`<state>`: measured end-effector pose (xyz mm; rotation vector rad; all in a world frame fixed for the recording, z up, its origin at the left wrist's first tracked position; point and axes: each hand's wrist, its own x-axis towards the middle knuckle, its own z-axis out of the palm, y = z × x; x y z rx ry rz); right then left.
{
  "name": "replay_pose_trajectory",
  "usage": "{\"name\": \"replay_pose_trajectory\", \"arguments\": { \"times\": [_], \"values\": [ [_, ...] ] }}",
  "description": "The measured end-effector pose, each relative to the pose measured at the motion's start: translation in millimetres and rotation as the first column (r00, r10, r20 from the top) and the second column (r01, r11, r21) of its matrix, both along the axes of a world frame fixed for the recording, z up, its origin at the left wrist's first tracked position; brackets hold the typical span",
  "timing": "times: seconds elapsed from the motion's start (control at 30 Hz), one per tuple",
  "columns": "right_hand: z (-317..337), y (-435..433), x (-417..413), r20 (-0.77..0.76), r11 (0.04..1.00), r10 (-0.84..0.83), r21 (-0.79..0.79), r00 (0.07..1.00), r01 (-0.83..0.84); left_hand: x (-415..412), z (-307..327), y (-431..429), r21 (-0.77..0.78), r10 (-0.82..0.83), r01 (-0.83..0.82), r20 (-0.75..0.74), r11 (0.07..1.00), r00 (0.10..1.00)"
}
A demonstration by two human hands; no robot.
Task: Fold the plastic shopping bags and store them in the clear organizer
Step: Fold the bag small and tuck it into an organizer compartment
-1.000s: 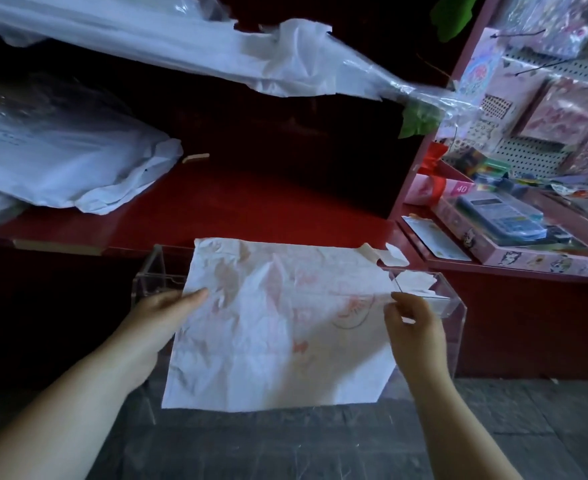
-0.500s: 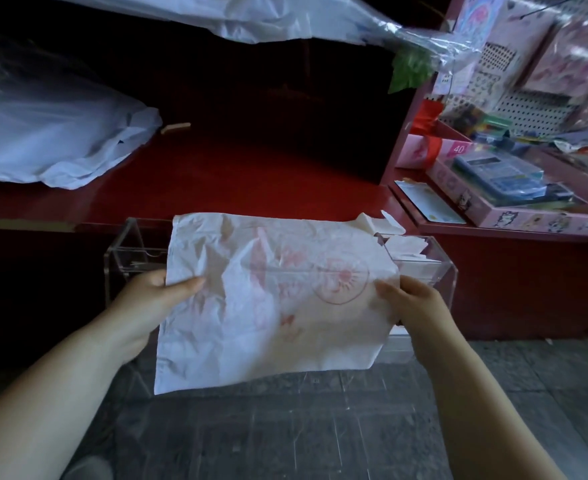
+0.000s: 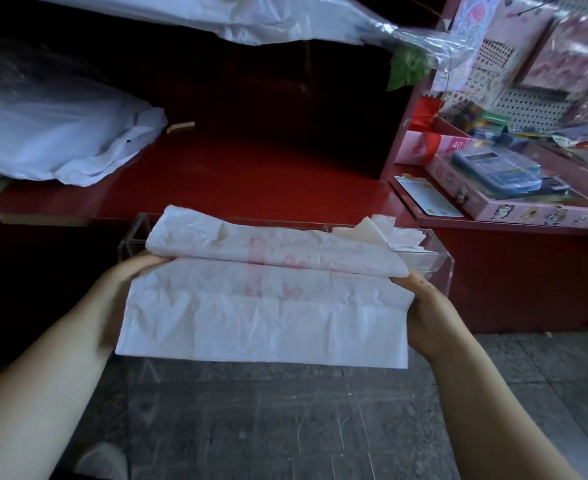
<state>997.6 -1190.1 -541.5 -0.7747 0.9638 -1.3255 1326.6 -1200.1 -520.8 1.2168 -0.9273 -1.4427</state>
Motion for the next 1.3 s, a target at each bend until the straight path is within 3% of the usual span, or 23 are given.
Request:
{"name": "replay_pose_trajectory", "arguments": {
  "times": [0.03, 0.13, 0.2, 0.23, 0.3, 0.4, 0.53, 0.6, 0.67, 0.7, 0.77, 0.83, 0.93, 1.03, 1.1, 1.23, 1.3],
  "values": [
    [1, 0, 1, 0.013, 1.000, -0.002, -0.002, 1.000, 0.002, -5, 1, 6, 0.069, 0.010, -0.008, -0.033, 0.998, 0.999],
    [4, 1, 1, 0.135, 0.999, -0.052, 0.000, 0.989, 0.053, -20, 17, 8, 0.037, -0.069, 0.083, -0.286, 0.996, 0.956],
    [8, 2, 2, 0.190, 0.997, -0.075, 0.032, 0.979, 0.070, -7, 11, -3, 0.055, -0.014, 0.025, -0.184, 0.998, 0.983],
    [7, 1, 1, 0.126, 0.997, -0.075, 0.041, 0.989, 0.071, -5, 0, -11, 0.032, -0.006, 0.009, -0.089, 0.999, 0.996],
    [4, 2, 1, -0.188, 0.998, -0.026, 0.055, 0.982, 0.037, -4, 1, -15, 0.014, 0.092, -0.093, 0.062, 0.996, 0.994],
    [0, 7, 2, -0.527, 0.997, 0.069, 0.063, 0.847, -0.041, -2, -8, -22, 0.050, -0.055, 0.044, 0.258, 0.998, 0.964],
    [6, 13, -3, -0.743, 0.971, 0.237, 0.166, 0.626, -0.171, 1, -9, -19, -0.147, 0.058, 0.010, 0.448, 0.989, 0.892],
    [14, 15, -6, -0.839, 1.000, -0.014, 0.001, 0.544, 0.027, 0, 0, -16, -0.267, 0.064, 0.105, 0.557, 0.958, 0.828],
    [26, 17, -5, -0.802, 0.913, -0.388, -0.267, 0.454, 0.310, -2, 12, -10, -0.337, 0.038, 0.231, 0.633, 0.913, 0.774],
    [33, 20, 0, -0.746, 0.853, -0.510, -0.372, 0.429, 0.367, -7, 21, -2, -0.369, 0.027, 0.301, 0.670, 0.879, 0.742],
    [43, 26, 19, -0.687, 0.797, -0.604, -0.521, 0.405, 0.306, -10, 28, 4, -0.381, -0.034, 0.489, 0.762, 0.785, 0.647],
    [42, 29, 42, -0.677, 0.762, -0.624, -0.637, 0.390, 0.115, -16, 39, 13, -0.335, -0.091, 0.584, 0.810, 0.739, 0.580],
    [35, 33, 67, -0.715, 0.738, -0.563, -0.661, 0.414, -0.139, -15, 47, 22, -0.332, -0.233, 0.681, 0.767, 0.652, 0.598],
    [36, 35, 76, -0.823, 0.804, -0.335, -0.503, 0.458, -0.316, -21, 50, 24, -0.491, -0.138, 0.498, 0.598, 0.715, 0.789],
    [33, 38, 82, -0.902, 0.839, -0.161, -0.340, 0.401, -0.426, -23, 43, 19, -0.555, 0.031, 0.355, 0.569, 0.752, 0.822],
    [32, 34, 87, -0.876, 0.813, -0.363, -0.464, 0.318, -0.351, -28, 42, 22, -0.562, 0.085, 0.400, 0.648, 0.724, 0.757],
    [32, 32, 87, -0.889, 0.837, -0.344, -0.436, 0.301, -0.331, -29, 48, 26, -0.556, 0.031, 0.425, 0.632, 0.715, 0.775]
  ]
}}
